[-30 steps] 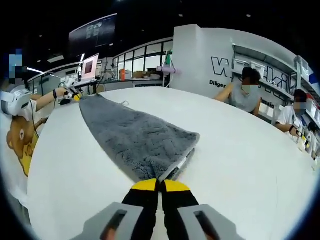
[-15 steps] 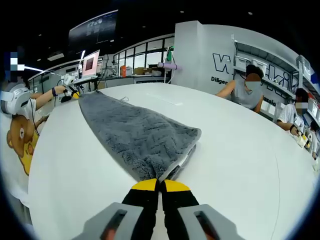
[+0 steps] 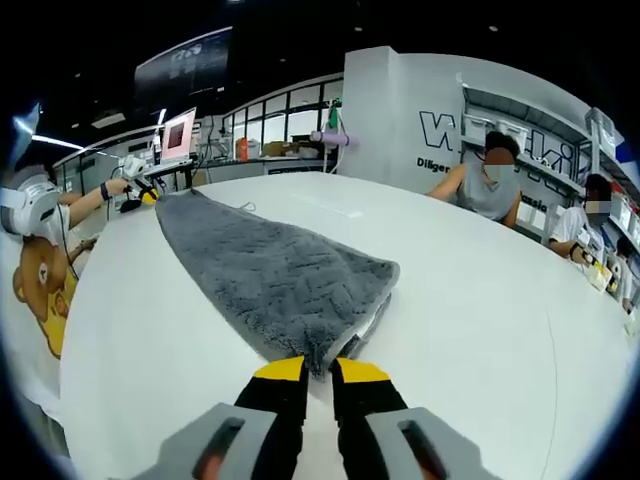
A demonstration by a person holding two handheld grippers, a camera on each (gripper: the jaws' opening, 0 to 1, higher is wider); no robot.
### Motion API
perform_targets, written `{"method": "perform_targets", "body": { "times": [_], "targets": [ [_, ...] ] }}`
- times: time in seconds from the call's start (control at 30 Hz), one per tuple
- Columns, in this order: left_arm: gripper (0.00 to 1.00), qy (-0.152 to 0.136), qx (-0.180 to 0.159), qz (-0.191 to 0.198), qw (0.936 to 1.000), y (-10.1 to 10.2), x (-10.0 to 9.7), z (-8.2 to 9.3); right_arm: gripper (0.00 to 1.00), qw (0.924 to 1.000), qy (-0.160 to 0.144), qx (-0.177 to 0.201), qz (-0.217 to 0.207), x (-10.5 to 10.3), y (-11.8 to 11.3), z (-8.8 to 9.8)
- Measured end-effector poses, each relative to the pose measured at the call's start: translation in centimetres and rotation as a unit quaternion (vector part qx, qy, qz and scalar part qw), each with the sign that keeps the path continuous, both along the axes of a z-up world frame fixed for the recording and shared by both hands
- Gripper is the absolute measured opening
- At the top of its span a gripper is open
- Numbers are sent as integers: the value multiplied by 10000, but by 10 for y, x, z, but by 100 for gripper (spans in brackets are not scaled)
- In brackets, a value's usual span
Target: Fold the towel on the table until its edges align and the towel forms a compact rectangular stack.
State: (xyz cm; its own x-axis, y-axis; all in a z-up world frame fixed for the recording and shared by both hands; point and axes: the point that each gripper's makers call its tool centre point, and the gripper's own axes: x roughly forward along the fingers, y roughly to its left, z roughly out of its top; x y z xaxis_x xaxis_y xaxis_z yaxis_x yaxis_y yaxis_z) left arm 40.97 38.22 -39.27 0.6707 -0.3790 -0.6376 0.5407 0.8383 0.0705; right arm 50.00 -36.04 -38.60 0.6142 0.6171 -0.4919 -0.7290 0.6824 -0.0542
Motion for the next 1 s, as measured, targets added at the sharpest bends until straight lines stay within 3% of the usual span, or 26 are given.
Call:
{"method": "perform_targets", "body": {
  "times": [0.23, 0.5, 0.8, 1.0],
  "targets": [
    [26, -81, -76, 89, 9999, -4, -11, 6, 20, 9998, -171, 60, -104, -14, -6, 9],
    [41, -366, -145, 127, 9991, -23, -33, 15, 28, 9989, -418, 159, -170, -46, -4, 18],
    [48, -595, -346, 164, 9975, -40, -59, 21, 34, 9979, -620, 159, -19, -78, 22, 30],
    [51, -580, -452, 230, 9970, -49, -75, 21, 37, 9976, -691, 66, -3, -89, 40, 31]
  ]
}}
